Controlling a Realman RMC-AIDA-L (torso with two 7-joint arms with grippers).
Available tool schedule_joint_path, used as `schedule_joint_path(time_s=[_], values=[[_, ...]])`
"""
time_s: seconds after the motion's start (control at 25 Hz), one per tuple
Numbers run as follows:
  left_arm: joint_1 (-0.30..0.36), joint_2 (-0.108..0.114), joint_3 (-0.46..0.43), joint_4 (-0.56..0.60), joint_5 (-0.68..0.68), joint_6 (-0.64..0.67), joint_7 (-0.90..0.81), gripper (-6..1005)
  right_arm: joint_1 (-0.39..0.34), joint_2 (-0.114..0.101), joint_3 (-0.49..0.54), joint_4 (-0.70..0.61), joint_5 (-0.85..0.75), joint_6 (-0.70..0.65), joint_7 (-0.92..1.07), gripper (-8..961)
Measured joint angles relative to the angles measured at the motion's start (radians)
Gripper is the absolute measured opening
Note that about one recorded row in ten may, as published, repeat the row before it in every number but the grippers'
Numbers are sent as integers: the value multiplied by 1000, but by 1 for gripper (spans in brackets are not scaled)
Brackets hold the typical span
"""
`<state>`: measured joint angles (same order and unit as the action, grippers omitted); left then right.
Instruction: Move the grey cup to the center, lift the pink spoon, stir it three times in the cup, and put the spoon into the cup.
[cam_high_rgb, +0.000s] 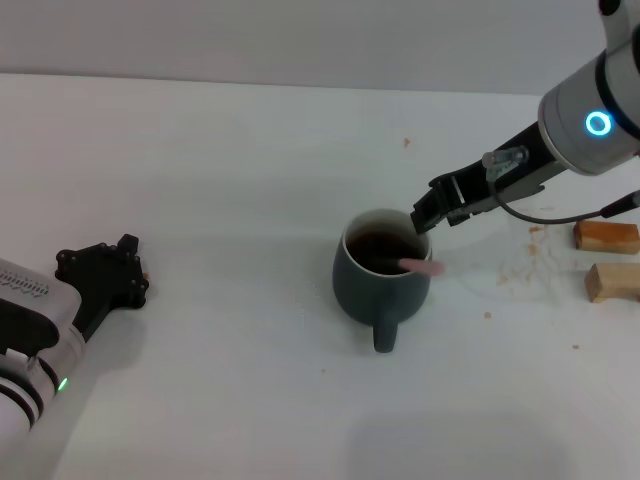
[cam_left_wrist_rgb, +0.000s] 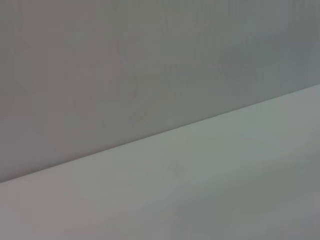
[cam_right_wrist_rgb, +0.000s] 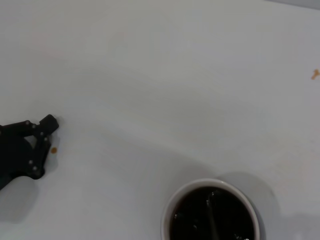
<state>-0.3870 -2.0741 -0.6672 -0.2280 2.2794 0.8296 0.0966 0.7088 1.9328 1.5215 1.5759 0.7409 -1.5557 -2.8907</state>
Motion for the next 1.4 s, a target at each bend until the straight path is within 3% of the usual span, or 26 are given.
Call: schedule_joint_path(time_s=[0.12,0.32,0.48,0.56,0.68,0.72,0.88,1.08,1.32,1.36,1.4], values=[[0,0,0,0,0,0,0,-1,-1,0,5,13,-1,-4,0,171],[-1,0,0,0,0,0,0,-1,-14,0,5,72,-47,-11,0,405],[-3,0,0,1,0,0,0,-2,-53,-2,1,187,-198,5,0,466],[-3,0,0,1,0,0,0,-2,-84,4,3,235,-280,37,1,496],[-4,-1,0,1,0,0,0,-2,-153,30,-7,288,-404,120,2,542],[-5,-1,0,1,0,0,0,-2,-203,47,-37,313,-509,187,2,542],[-4,0,0,-1,0,0,0,-2,-276,69,-102,335,-659,283,2,541],[-4,-1,0,0,0,1,0,-2,-438,134,-172,320,-889,556,5,542],[-5,0,0,-1,0,0,0,-2,-647,142,-251,239,-1026,997,10,542],[-5,0,0,-1,0,0,0,-2,-697,142,-267,183,-1048,1141,11,542],[-5,0,0,-2,0,0,0,-2,-697,142,-267,183,-1048,1141,11,542]])
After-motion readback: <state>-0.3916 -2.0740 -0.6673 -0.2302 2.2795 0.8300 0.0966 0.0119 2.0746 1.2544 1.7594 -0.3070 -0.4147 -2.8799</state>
